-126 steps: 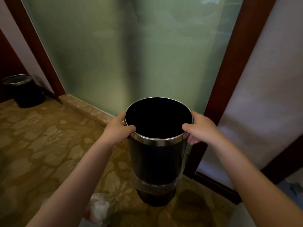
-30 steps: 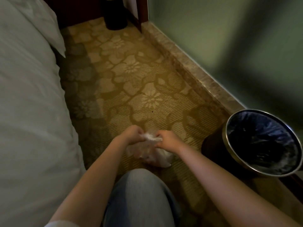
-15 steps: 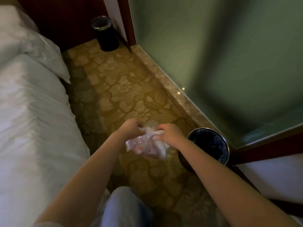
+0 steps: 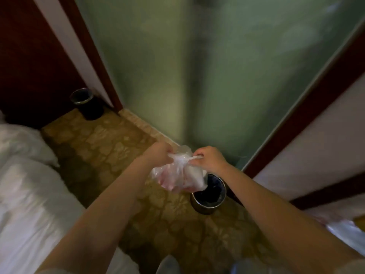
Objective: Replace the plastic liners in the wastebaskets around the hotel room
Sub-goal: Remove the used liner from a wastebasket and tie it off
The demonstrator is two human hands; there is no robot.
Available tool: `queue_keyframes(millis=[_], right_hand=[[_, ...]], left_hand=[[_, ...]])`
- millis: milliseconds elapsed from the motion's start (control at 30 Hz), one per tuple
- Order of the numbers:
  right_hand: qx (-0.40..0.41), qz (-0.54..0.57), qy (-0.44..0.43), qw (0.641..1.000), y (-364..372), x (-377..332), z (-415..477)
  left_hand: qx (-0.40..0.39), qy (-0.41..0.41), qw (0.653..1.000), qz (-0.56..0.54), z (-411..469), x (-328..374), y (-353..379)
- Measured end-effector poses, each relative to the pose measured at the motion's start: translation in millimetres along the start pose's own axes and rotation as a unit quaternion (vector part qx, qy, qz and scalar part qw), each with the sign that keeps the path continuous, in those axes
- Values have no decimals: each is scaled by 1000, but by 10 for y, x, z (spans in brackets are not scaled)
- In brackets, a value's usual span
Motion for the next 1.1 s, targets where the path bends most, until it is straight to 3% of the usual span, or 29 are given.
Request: queue_keyframes(millis=[167,400,767,1100], right_hand=[[107,35,56,992,-508,33,-725],[227,38,106,967,-919,332,-1835],[423,70,197,882,-1269,1193,-4308],[490,46,256,832,-1408,2219,-6527]], left_hand=[[8,122,992,27,-127,739,-349],[-9,248,968,-38,-376,1771,-270],[-53,448,892,-38,-1332,4051,409],[-108,505,856,-41,-2379,5978,1520]])
Point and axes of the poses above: each hand's wrist, its own z-axis towards the middle knuckle, its own y-axis out of the palm, x = y × z, the point moved 5 cm from there along z, towards the middle knuckle, and after that the axes turned 7 degrees about -x, right-handed, at the moved point
